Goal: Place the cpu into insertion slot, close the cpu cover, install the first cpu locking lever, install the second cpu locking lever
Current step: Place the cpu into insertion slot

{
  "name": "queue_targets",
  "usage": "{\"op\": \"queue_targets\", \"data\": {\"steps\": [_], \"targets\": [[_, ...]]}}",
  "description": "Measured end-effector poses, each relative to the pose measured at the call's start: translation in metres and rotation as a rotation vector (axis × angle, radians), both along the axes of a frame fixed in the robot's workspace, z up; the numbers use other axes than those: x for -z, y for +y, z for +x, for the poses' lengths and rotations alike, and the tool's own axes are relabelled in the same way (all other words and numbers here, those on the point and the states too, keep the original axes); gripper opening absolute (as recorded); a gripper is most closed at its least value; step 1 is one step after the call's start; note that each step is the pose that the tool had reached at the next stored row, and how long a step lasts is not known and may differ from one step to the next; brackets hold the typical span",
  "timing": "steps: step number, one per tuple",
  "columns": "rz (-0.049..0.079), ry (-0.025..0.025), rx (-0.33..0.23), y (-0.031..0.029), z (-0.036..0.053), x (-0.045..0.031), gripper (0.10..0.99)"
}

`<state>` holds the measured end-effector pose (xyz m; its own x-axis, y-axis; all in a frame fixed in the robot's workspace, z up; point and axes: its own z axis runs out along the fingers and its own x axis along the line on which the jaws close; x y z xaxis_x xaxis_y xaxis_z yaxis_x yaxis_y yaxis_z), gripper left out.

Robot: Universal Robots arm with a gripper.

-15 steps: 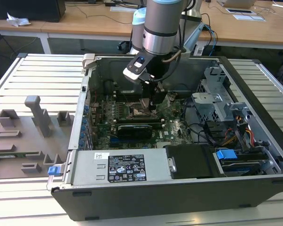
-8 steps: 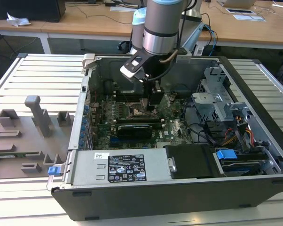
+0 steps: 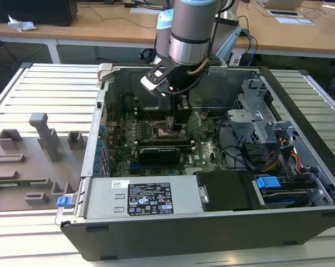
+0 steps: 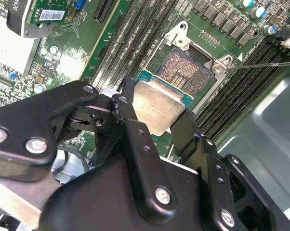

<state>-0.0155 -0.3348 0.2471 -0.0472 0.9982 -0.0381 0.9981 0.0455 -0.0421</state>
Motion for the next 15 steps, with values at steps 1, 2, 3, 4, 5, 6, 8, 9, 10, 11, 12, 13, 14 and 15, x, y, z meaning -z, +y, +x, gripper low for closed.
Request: {"op": "queue_targets", "data": {"steps": [1, 2, 3, 4, 5, 6, 8, 9, 10, 11, 12, 13, 14, 15], "targets": [[0.000, -0.0001, 0.000, 0.0002, -0.0004, 0.0004, 0.545], [0.000, -0.0001, 0.000, 0.0013, -0.0019, 0.0010, 0.545], [0.000, 0.0000, 0.000, 0.0035, -0.0037, 0.0018, 0.545], [0.000, 0.0000, 0.000, 0.0050, -0.0046, 0.0031, 0.545], [0.000, -0.0001, 0.000, 0.0060, -0.0049, 0.0043, 0.545], [0.000, -0.0001, 0.000, 0.0068, -0.0051, 0.0058, 0.545], [0.000, -0.0001, 0.000, 0.0083, -0.0056, 0.0089, 0.545], [0.000, -0.0001, 0.000, 0.0093, -0.0059, 0.0116, 0.545], [0.000, 0.0000, 0.000, 0.0104, -0.0066, 0.0148, 0.545], [0.000, 0.0000, 0.000, 0.0114, -0.0076, 0.0173, 0.545], [0.001, -0.0001, 0.000, 0.0120, -0.0080, 0.0184, 0.545], [0.001, -0.0001, 0.000, 0.0127, -0.0084, 0.0193, 0.545], [0.003, -0.0001, 0.000, 0.0138, -0.0089, 0.0203, 0.545], [0.006, -0.0001, 0.000, 0.0154, -0.0098, 0.0216, 0.545]]}}
